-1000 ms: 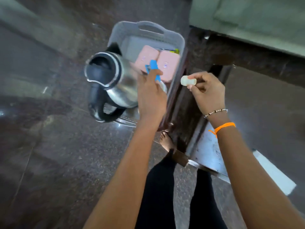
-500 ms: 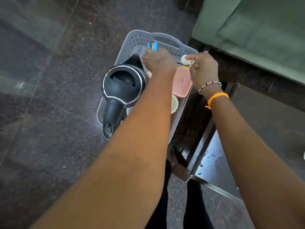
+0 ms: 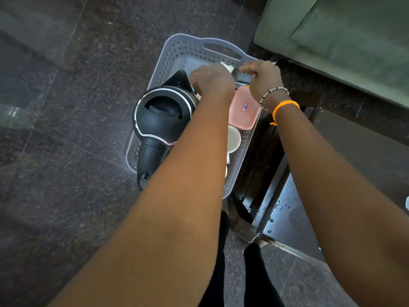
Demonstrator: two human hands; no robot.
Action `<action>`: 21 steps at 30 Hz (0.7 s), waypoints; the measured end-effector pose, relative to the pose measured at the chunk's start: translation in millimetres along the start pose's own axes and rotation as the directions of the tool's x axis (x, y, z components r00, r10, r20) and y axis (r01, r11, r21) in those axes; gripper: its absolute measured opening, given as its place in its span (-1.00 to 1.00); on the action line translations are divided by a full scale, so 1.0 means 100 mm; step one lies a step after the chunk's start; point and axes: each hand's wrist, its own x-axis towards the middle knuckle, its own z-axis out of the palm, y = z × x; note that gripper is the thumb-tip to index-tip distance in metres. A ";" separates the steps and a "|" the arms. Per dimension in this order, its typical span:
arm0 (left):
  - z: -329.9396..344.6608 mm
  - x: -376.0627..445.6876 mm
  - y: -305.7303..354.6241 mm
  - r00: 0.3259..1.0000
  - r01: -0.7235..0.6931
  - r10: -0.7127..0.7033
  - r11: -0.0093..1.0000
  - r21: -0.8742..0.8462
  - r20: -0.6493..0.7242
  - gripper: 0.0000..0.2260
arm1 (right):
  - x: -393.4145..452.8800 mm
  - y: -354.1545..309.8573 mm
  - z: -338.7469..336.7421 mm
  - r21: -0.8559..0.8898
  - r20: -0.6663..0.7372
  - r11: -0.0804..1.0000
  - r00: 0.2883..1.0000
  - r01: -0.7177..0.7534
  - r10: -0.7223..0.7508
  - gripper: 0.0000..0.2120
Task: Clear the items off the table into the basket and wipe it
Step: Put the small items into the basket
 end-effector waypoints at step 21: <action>1.13 -1.72 0.33 0.951 -0.288 0.290 0.712 -0.640 -0.105 -0.70 | -2.01 1.14 -0.35 0.609 -0.157 0.755 0.896 -0.243 0.416 -0.79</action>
